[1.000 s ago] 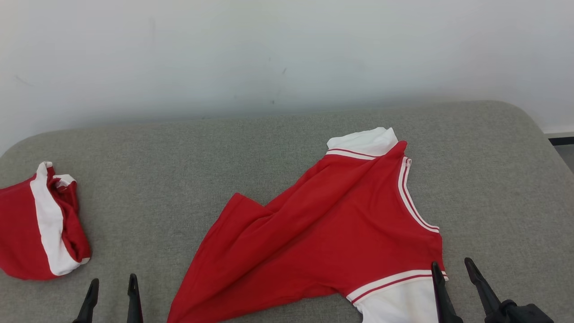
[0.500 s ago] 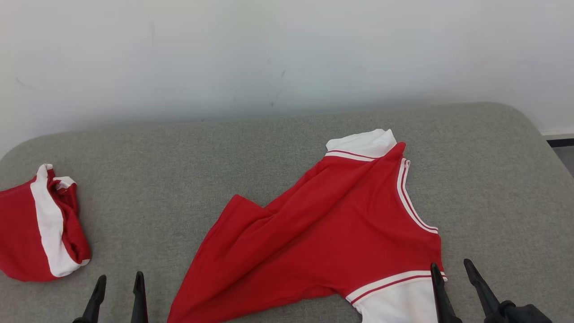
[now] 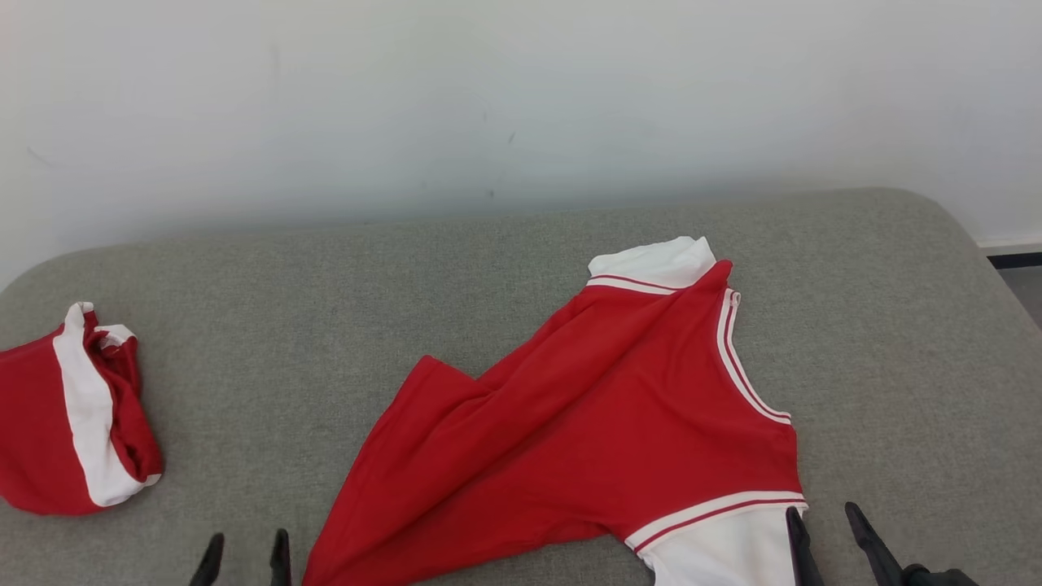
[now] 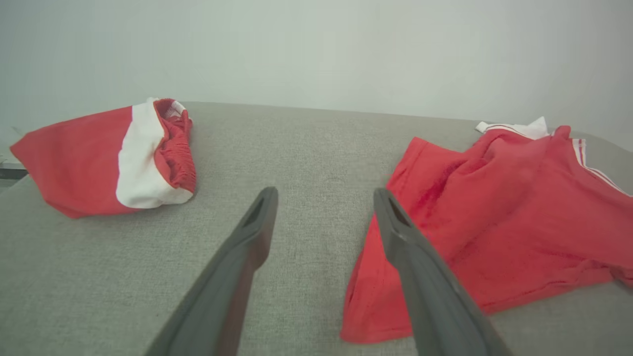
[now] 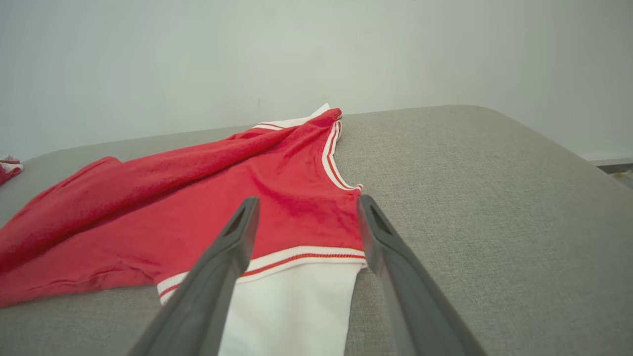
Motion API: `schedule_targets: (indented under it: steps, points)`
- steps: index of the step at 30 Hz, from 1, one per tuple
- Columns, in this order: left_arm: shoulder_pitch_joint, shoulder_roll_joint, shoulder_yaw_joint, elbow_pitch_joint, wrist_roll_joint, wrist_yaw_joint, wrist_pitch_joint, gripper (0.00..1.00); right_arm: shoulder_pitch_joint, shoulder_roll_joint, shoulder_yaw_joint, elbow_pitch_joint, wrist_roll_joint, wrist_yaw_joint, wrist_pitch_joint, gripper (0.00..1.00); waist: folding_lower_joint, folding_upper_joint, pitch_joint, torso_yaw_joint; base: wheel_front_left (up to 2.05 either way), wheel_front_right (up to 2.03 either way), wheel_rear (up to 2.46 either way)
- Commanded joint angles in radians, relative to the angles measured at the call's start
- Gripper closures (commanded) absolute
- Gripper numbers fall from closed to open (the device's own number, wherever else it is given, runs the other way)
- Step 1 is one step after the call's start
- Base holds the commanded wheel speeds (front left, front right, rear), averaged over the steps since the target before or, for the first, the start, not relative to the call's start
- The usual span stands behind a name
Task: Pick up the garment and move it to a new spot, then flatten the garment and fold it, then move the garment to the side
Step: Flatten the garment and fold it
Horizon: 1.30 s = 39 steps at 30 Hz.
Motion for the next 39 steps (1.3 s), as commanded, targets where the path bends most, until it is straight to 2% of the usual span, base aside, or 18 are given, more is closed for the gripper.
schedule_targets:
  steps: [1, 5, 13, 24, 25, 26, 27, 33, 39]
  points:
    - [0.007, 0.004, -0.008, 0.017, 0.009, -0.001, -0.001, 0.00, -0.001, 0.002, -0.003, 0.013, -0.005, -0.003, 0.004, 0.00, 0.0000, 0.0000, 0.001, -0.001, 0.00, 0.00, 0.00]
    - [-0.002, 0.002, -0.050, 0.109, 0.011, -0.004, -0.001, 0.00, -0.011, 0.013, -0.015, 0.095, -0.015, -0.003, 0.023, 0.00, 0.0000, 0.0000, 0.007, -0.006, 0.00, 0.00, 0.00]
    - [-0.053, 0.003, -0.072, 0.285, -0.025, -0.005, -0.001, 0.00, -0.064, 0.033, -0.004, 0.285, -0.013, -0.003, 0.044, 0.00, 0.0000, 0.0000, 0.030, -0.021, 0.00, 0.00, 0.00]
    - [-0.140, 0.004, -0.119, 0.410, -0.060, -0.007, 0.000, 0.00, -0.162, 0.072, 0.077, 0.535, 0.049, -0.003, 0.045, 0.00, 0.0000, 0.0000, 0.070, -0.020, 0.00, 0.00, 0.00]
    - [-0.145, 0.002, -0.128, 0.421, -0.065, -0.007, 0.001, 0.06, -0.173, 0.077, 0.096, 0.548, 0.061, -0.001, 0.042, 0.83, 0.0000, 0.0000, 0.074, -0.021, 0.00, 0.00, 0.00]
    - [-0.153, 0.000, -0.132, 0.429, -0.067, -0.007, 0.001, 0.66, -0.184, 0.081, 0.109, 0.552, 0.076, 0.001, 0.035, 1.00, 0.0000, 0.0000, 0.076, -0.021, 0.00, 0.00, 0.00]
    - [-0.161, 0.001, -0.141, 0.433, -0.070, -0.007, 0.001, 1.00, -0.193, 0.085, 0.125, 0.557, 0.093, 0.001, 0.032, 1.00, 0.0000, 0.0000, 0.077, -0.021, 0.00, 0.00, 0.00]
    - [-0.173, 0.002, -0.173, 0.430, -0.103, -0.007, 0.003, 1.00, -0.220, 0.084, 0.184, 0.530, 0.163, 0.001, 0.010, 1.00, 0.0000, 0.0000, 0.081, -0.025, 0.00, 0.00, 0.00]
    - [-0.201, 0.027, -0.163, 0.333, -0.131, -0.006, 0.000, 1.00, -0.261, 0.028, 0.186, 0.377, 0.181, 0.000, -0.002, 1.00, 0.0000, 0.0000, 0.096, -0.037, 0.00, 0.00, 0.00]
